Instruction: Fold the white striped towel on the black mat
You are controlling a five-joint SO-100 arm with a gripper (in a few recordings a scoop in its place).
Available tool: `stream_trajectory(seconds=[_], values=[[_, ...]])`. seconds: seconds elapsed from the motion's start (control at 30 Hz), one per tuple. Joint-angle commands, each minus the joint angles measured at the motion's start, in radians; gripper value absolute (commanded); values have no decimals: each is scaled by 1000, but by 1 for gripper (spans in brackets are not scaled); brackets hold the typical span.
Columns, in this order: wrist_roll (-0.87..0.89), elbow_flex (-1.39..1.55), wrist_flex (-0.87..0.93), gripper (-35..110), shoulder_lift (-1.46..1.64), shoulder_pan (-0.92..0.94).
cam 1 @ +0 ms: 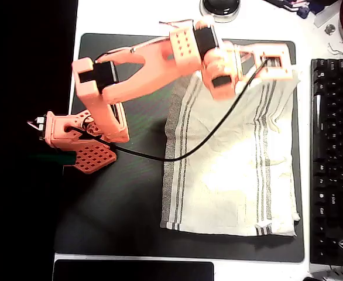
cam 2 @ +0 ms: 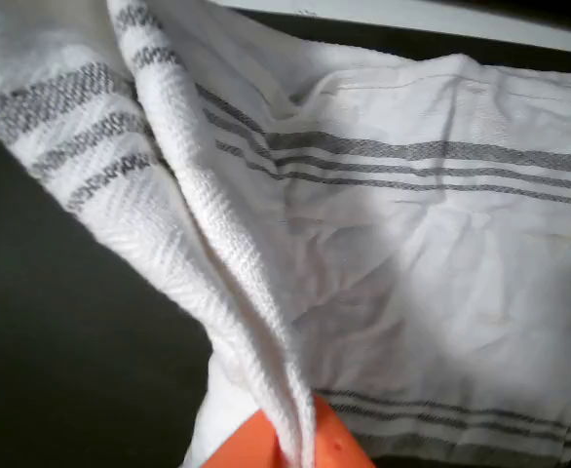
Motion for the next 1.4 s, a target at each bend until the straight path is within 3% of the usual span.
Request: stream_trajectory(seconds=[0.0, 0.23, 0.67, 1.0, 1.37], values=[[-72, 25, -14, 0, 87, 89], [-210, 67, -51, 0, 149, 302], [-430, 295, -318, 0, 107, 666], [-489, 408, -411, 1, 92, 793], [-480, 491, -469, 15, 124, 816]])
